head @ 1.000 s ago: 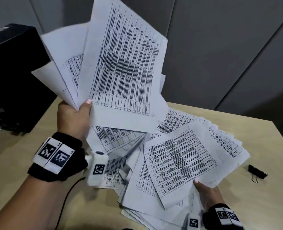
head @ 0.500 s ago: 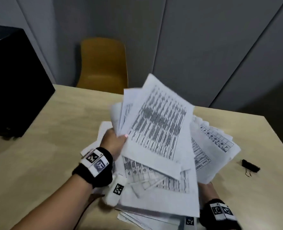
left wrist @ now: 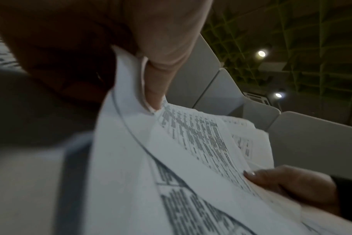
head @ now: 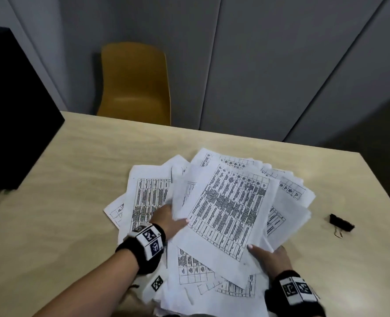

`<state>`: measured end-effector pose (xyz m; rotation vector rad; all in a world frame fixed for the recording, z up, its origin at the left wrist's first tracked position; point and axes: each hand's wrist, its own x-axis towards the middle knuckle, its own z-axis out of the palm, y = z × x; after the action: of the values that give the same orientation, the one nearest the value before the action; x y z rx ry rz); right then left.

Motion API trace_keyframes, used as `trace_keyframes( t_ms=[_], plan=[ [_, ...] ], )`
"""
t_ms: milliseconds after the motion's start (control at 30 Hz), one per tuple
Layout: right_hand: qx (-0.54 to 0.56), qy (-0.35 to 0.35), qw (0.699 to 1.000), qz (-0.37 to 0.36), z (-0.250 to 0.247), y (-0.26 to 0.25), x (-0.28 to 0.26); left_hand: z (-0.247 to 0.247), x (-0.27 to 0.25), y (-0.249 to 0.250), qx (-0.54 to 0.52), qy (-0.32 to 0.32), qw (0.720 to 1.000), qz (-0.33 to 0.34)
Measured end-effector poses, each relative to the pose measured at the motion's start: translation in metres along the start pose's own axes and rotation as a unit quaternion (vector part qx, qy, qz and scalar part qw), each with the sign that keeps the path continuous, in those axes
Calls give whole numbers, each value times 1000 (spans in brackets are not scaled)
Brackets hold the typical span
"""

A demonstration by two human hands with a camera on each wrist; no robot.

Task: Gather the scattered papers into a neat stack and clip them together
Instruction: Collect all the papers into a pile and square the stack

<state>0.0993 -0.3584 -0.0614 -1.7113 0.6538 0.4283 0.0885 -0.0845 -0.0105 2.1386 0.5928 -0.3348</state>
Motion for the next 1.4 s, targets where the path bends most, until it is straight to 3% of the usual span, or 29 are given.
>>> trace_keyframes(
  t_ms=[100,167,200,267,367,533,700,767,867,933,1233,1333,1400],
  plan=[
    [-7,14,999,28,-6,3,6,-23,15,-14,-101,121,987,23],
    [9,6,999,47,-11,6,4,-43,33,-32,-41,210,977,-1],
    [22,-5,999,49,-12,5,1,-52,39,-41,19,225,974,-33],
    [61,-24,997,51,-13,1,-6,-65,45,-57,117,193,970,-92],
    [96,-40,993,51,-13,-14,-24,-67,43,-71,204,118,966,-103],
    [152,-51,984,73,-13,-22,-31,-68,40,-71,197,38,974,-106],
    [127,-42,989,65,-9,-22,-37,-61,26,-73,59,46,992,-104],
    [108,-16,993,40,-7,-21,-37,-53,14,-81,-55,5,994,-92],
    [74,-22,996,52,-4,-24,-40,-40,-11,-80,-249,-126,951,-133],
    [53,-23,997,43,0,-26,-38,-38,-18,-76,-288,-160,932,-152],
    [-62,-15,998,-24,55,-23,-40,-29,-10,-76,-368,-79,917,-133],
    [-135,62,985,-86,65,-21,-45,-23,-11,-70,-317,-40,941,-109],
    [-161,74,978,-107,66,-24,-49,-20,-10,-71,-283,-23,953,-100]
  ],
)
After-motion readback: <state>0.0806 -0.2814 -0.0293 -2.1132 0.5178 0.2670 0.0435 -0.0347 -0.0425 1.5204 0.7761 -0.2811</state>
